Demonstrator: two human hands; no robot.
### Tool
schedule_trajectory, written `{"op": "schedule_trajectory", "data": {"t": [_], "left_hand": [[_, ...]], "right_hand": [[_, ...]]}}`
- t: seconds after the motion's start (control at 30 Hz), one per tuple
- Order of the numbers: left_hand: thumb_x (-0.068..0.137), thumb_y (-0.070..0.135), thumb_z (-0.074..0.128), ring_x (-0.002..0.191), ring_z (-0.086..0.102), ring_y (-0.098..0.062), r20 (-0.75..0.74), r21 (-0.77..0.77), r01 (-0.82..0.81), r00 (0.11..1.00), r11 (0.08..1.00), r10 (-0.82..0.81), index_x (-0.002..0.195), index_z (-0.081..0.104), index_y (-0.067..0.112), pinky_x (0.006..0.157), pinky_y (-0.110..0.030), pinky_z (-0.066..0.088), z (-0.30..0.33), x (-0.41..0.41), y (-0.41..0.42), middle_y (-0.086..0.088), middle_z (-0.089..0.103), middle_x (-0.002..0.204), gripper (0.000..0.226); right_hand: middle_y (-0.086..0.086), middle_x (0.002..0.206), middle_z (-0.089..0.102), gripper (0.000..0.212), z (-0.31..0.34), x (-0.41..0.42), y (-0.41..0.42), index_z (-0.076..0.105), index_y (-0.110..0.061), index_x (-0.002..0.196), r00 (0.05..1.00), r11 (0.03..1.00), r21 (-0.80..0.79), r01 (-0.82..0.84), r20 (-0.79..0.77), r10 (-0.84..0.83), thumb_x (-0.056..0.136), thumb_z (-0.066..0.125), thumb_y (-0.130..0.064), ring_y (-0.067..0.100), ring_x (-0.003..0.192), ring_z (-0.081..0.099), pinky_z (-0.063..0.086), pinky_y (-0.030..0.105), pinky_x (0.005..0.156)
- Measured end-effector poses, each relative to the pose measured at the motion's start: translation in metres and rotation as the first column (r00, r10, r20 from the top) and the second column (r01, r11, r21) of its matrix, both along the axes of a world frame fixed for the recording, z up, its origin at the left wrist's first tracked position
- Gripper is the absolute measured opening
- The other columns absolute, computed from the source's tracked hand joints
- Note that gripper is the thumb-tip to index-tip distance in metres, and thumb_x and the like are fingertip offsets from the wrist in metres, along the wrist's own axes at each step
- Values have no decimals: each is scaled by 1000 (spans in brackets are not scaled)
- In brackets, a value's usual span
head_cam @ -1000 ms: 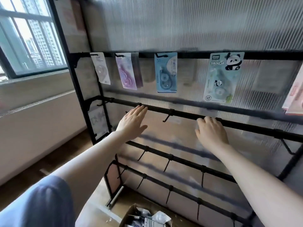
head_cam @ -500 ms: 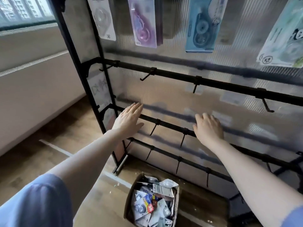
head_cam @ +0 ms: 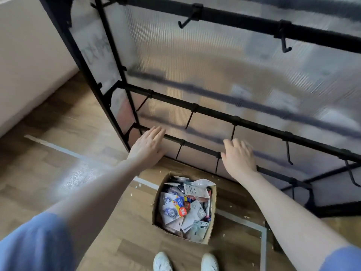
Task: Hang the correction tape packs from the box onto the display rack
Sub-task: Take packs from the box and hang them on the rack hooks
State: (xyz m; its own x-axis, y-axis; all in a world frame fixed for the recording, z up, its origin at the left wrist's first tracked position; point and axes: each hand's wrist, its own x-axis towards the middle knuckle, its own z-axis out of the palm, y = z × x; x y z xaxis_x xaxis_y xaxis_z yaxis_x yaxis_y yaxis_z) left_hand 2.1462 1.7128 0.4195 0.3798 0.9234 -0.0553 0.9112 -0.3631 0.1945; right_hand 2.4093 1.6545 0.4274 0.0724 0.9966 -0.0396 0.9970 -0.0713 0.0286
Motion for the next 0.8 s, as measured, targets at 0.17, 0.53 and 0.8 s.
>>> {"op": "schedule_trajectory", "data": {"t": [0.17,0.53,0.8], "left_hand": [[89,31,58,144,11,-21,3,-111,-2,1000,994,2,148,18,12,117,-34,11,-66,2,-11,-6,19,155,73],[95,36,47,144,4,-16,-38,-324,-53,998,944,43,149,5,20,116,-29,5,-191,6,-40,0,8,157,70],[93,38,49,144,2,-14,-70,-436,-40,998,899,11,149,7,20,114,-27,6,-302,9,-66,2,8,157,72]], "right_hand": [[11,128,50,38,-64,-1,-2,42,-12,131,999,994,-103,-44,-36,41,97,45,-27,27,118,47,38,35,97],[9,127,51,39,-191,9,-11,42,-14,132,999,946,-320,-53,-11,53,97,45,-29,26,116,48,39,36,96],[7,123,52,39,-301,17,-44,40,-14,134,997,867,-494,-71,-2,81,97,41,-27,25,113,48,40,35,96]]}}
